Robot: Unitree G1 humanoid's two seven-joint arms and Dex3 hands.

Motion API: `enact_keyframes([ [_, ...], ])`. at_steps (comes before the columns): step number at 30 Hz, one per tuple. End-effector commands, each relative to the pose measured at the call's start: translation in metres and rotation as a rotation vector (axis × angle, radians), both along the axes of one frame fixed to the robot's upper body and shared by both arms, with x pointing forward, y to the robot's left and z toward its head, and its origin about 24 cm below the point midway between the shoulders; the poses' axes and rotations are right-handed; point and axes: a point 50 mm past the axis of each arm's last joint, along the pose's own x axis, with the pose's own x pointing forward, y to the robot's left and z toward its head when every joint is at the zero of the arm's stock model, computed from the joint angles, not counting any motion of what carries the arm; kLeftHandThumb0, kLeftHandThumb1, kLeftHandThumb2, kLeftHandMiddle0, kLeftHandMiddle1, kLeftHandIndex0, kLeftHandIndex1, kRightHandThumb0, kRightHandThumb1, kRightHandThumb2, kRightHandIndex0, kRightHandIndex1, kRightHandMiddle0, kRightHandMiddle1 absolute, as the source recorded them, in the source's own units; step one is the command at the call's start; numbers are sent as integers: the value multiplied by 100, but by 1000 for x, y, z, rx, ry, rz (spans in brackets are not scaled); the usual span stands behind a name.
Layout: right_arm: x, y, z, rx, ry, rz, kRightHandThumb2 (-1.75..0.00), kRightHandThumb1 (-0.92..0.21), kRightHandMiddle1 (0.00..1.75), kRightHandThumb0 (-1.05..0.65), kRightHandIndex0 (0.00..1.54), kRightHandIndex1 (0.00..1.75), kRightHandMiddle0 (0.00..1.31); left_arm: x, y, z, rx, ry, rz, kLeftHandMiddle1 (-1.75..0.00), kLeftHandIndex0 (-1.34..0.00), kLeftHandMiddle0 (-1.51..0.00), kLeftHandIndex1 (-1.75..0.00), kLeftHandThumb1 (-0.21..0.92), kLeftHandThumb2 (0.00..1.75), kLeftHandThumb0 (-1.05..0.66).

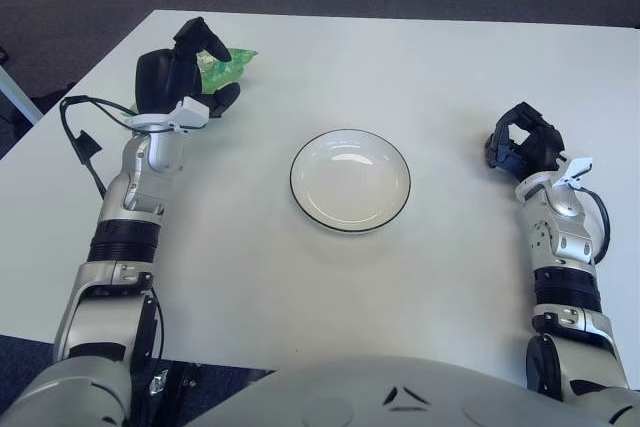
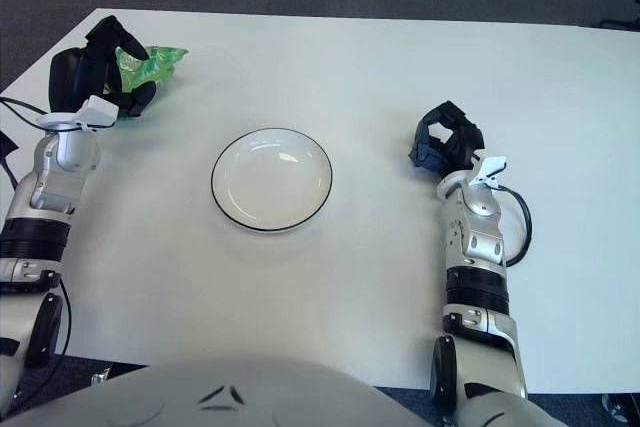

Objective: Put the snack into the plate.

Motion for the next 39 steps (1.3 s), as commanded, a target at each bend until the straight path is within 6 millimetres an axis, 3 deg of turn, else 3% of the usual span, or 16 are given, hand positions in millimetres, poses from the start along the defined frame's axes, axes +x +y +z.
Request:
enact_keyframes([
  [1, -9, 5, -30, 43, 133, 2, -128, -35, 175, -47, 130, 175, 59, 0, 2, 2, 12, -12, 2, -175, -57, -123, -175, 37, 124, -46],
  [36, -12, 3, -31, 32, 143, 13, -128, -35, 175, -47, 131, 175, 59, -1, 1, 1, 13, -15, 0, -175, -57, -123, -175, 37, 125, -46],
  [38, -11, 3, -31, 32, 142, 15, -127, -36, 175, -47, 131, 175, 58, 20, -3, 19, 223, -68, 109, -175, -56, -121, -175, 38, 124, -46],
  [39, -11, 3, -31, 31, 142, 15, -127, -36, 175, -47, 131, 175, 58, 30, -4, 30, 338, -108, 172, -175, -53, -112, -175, 42, 119, -45],
])
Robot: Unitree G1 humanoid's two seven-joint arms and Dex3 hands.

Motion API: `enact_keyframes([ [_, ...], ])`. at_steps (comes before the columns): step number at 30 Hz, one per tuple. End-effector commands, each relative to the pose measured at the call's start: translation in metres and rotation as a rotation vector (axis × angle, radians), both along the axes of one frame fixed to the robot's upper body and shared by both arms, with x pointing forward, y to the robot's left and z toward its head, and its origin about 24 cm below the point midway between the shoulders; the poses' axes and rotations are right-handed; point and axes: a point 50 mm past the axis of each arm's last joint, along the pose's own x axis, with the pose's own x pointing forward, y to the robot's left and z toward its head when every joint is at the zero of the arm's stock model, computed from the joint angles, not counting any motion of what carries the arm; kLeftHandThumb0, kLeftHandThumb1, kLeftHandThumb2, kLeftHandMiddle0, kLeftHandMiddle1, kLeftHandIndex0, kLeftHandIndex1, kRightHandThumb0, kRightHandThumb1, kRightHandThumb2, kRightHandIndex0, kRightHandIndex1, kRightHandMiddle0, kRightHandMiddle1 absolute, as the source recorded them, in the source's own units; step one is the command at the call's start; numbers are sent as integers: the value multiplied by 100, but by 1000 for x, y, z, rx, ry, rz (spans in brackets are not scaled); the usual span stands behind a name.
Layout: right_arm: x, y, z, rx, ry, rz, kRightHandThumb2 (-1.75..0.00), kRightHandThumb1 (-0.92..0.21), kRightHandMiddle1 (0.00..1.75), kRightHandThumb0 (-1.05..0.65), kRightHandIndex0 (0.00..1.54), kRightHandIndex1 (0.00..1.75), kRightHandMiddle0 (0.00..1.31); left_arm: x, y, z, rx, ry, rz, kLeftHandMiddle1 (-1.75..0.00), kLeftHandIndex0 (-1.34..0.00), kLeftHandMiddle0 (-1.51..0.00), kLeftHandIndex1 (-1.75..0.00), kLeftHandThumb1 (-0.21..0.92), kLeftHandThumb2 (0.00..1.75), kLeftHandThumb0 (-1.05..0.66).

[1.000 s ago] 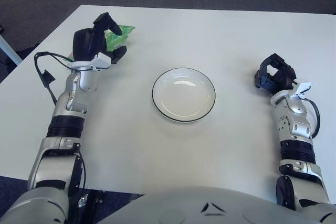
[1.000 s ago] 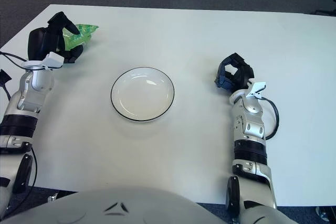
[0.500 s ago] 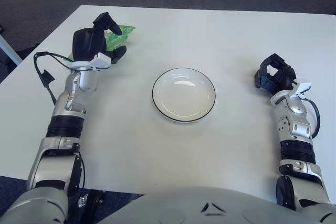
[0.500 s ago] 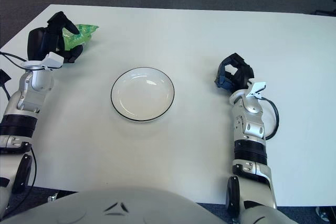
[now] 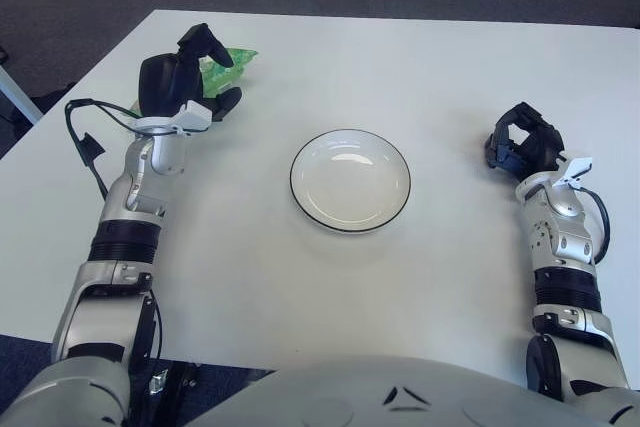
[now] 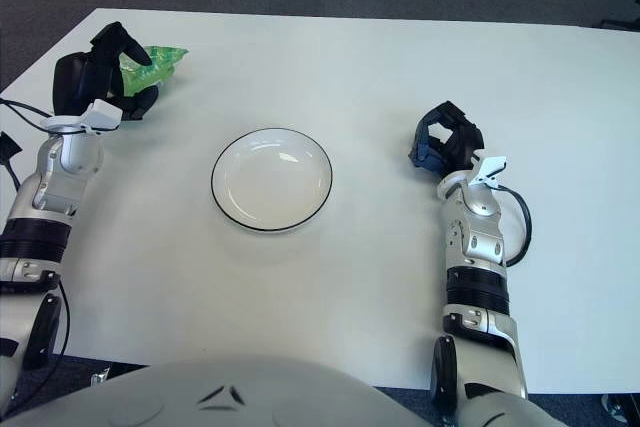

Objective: Put the snack into the plate.

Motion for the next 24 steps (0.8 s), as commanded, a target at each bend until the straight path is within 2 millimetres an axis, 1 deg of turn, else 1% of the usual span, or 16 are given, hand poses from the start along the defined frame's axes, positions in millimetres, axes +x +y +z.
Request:
enact_keyframes([
  [1, -11, 4, -32, 37, 143, 12, -127, -36, 175, -47, 131, 175, 58, 31, -2, 39, 351, -130, 184, -175, -51, -105, -175, 44, 116, -44],
  [2, -11, 4, -32, 36, 144, 12, -127, -36, 175, -47, 131, 175, 58, 35, 0, 40, 386, -136, 206, -175, -51, -103, -175, 45, 115, -44],
  [4, -11, 4, -32, 32, 144, 13, -127, -36, 175, -47, 131, 175, 58, 38, 1, 38, 401, -132, 213, -175, -47, -85, -175, 49, 109, -43],
  [5, -12, 4, -32, 30, 145, 14, -127, -36, 175, -47, 131, 175, 58, 40, 2, 37, 406, -132, 218, -175, -47, -82, -175, 50, 108, -43],
  [6, -12, 4, -32, 29, 145, 15, -127, -36, 175, -47, 131, 175, 58, 41, 2, 37, 410, -134, 221, -175, -46, -74, -173, 43, 117, -28],
  [7, -12, 4, -32, 28, 146, 16, -127, -36, 175, -47, 131, 175, 58, 42, 2, 37, 414, -137, 221, -175, -45, -69, -172, 38, 123, -18],
  [9, -12, 4, -32, 26, 147, 18, -127, -36, 175, -47, 131, 175, 58, 43, 2, 36, 419, -142, 217, -172, -43, -62, -173, 38, 124, -10],
  [10, -12, 4, -32, 26, 148, 19, -127, -36, 175, -47, 131, 175, 58, 44, 2, 36, 421, -143, 215, -167, -42, -59, -174, 39, 121, -6],
  [13, -12, 4, -32, 24, 148, 22, -127, -36, 175, -47, 131, 175, 58, 46, 1, 34, 415, -131, 199, -160, -40, -54, -174, 43, 115, -3],
  [16, -12, 4, -31, 20, 147, 26, -127, -36, 175, -47, 131, 175, 58, 48, 1, 32, 395, -97, 172, -155, -39, -53, -175, 46, 109, -1],
  [21, -13, 3, -31, 12, 152, 29, -127, -36, 175, -47, 131, 175, 58, 49, 0, 29, 361, -49, 128, -153, -35, -52, -175, 49, 104, -1],
  [24, -13, 3, -31, 9, 156, 32, -127, -36, 175, -47, 131, 175, 58, 50, -1, 27, 355, -45, 114, -154, -29, -49, -175, 56, 96, -1],
])
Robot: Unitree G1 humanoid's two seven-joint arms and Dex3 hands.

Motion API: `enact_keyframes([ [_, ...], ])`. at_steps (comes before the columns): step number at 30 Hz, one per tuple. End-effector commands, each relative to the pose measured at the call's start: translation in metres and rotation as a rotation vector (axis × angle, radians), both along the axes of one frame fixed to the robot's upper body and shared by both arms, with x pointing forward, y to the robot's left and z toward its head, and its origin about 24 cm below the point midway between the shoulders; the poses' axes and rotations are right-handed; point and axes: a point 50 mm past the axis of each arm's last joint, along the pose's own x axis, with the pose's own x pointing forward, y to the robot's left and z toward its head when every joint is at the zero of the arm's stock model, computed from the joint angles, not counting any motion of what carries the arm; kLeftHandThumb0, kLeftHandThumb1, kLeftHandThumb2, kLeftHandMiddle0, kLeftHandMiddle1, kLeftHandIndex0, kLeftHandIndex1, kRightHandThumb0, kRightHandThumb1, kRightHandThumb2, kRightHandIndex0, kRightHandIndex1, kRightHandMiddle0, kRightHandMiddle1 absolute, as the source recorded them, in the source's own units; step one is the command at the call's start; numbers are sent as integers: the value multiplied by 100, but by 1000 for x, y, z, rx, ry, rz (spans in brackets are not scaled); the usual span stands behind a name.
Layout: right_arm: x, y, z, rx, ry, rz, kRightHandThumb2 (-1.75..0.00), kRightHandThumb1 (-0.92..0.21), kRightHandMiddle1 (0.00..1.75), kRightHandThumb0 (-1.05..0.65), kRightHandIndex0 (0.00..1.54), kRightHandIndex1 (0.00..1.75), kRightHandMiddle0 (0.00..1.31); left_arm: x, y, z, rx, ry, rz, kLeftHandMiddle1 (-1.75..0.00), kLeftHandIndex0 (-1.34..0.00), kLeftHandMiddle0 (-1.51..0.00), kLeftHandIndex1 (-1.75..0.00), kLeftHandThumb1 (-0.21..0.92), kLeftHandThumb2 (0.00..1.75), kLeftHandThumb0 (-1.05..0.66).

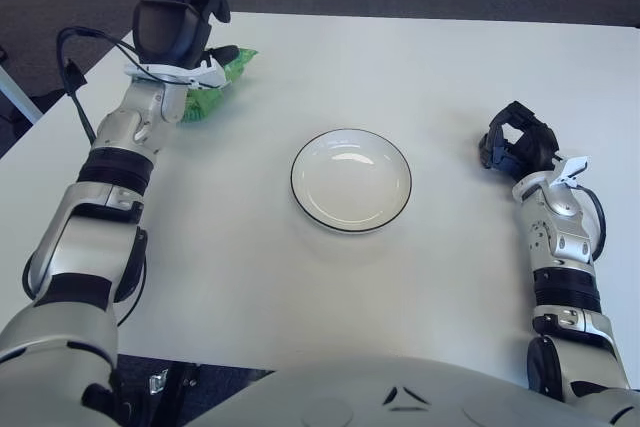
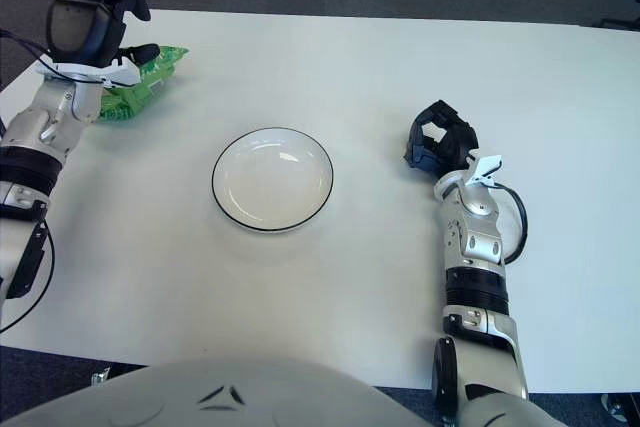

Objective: Put the snack into the plate.

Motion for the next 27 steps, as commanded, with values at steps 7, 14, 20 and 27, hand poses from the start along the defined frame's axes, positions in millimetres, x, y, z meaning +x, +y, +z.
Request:
enact_keyframes([
  [7, -13, -2, -30, 14, 155, 3, -127, -35, 175, -47, 131, 175, 59, 2, -3, -6, 22, -16, -13, -150, -19, -41, -175, 74, 71, -1],
  [14, -13, -3, -30, 4, 157, 1, -128, -35, 175, -47, 132, 175, 59, 4, -5, -7, 41, -34, -9, -151, -13, -36, -173, 86, 55, -1],
  [20, -12, -3, -30, -4, 163, -1, -128, -35, 175, -47, 132, 175, 59, 8, -6, -10, 54, -22, 1, -154, -8, -33, -173, 91, 50, -1],
  [27, -12, -3, -29, -10, 164, -1, -128, -35, 175, -47, 132, 175, 59, 16, -3, -13, 109, 69, 79, -125, -1, -20, -122, 88, 70, -77],
])
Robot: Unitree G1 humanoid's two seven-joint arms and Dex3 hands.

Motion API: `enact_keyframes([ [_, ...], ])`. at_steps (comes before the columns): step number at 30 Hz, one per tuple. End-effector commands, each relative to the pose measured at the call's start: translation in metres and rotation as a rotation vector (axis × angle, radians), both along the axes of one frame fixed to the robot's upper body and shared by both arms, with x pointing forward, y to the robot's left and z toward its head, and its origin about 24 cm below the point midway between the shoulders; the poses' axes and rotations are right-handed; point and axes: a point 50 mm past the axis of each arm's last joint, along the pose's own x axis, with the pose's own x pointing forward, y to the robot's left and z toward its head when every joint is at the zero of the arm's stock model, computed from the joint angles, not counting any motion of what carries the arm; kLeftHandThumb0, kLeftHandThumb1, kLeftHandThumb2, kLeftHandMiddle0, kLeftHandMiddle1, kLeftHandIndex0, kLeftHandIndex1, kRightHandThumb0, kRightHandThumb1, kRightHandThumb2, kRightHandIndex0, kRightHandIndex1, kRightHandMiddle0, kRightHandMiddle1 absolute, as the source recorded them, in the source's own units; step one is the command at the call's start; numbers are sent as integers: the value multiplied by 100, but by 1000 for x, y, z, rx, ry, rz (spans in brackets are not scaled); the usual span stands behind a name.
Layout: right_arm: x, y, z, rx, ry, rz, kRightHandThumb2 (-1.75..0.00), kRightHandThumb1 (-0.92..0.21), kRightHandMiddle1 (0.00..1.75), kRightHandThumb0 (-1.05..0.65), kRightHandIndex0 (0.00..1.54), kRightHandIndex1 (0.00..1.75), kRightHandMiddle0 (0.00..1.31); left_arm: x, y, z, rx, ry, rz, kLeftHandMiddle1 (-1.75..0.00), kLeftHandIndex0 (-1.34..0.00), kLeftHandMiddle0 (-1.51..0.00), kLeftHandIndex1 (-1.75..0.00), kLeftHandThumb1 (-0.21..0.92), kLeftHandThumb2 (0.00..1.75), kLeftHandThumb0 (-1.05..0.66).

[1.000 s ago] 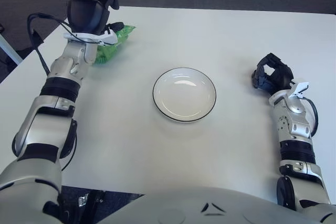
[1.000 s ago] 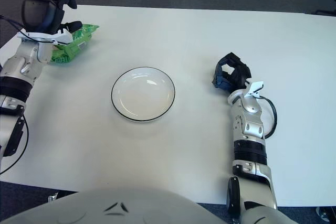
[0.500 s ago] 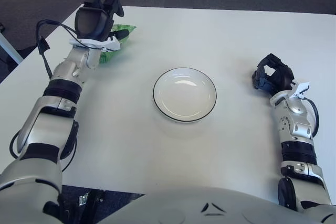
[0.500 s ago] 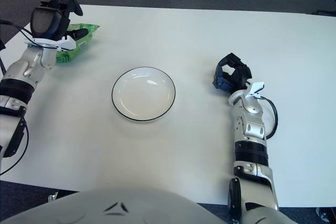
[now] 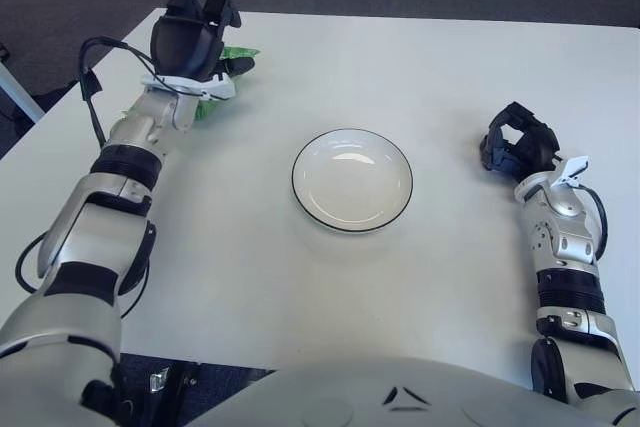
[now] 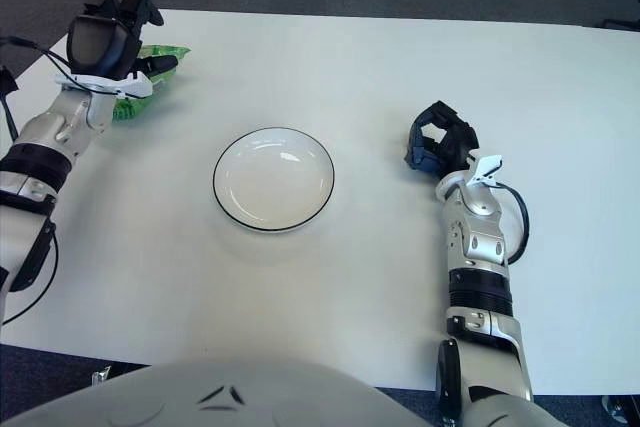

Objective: Put the snack into the plate.

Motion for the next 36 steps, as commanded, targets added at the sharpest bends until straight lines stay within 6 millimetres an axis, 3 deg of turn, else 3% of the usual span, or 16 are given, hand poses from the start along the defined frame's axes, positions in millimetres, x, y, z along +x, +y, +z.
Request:
enact_keyframes([
  [1, -12, -1, -30, 24, 149, -16, -128, -35, 175, -47, 132, 175, 59, 8, 2, 3, 49, 55, 72, -122, 0, -18, -116, 90, 71, -83],
  [5, -13, -1, -30, 20, 153, -19, -128, -35, 175, -47, 132, 175, 59, 16, 2, -1, 81, 134, 147, -87, 0, -5, -93, 92, 82, -98],
  [12, -14, -1, -30, 18, 155, -19, -128, -35, 175, -47, 132, 175, 59, 24, 3, -17, 118, 246, 264, -51, 0, 0, -70, 92, 98, -104],
  [21, -15, -1, -30, 22, 149, -16, -128, -35, 175, -47, 132, 175, 59, 28, 2, -21, 107, 327, 316, -27, 0, 0, -56, 92, 105, -105],
  [36, -17, -3, -29, 14, 151, -20, -128, -35, 175, -47, 131, 175, 59, 26, 13, -38, 49, 493, 382, -5, 0, 0, -46, 92, 110, -105],
])
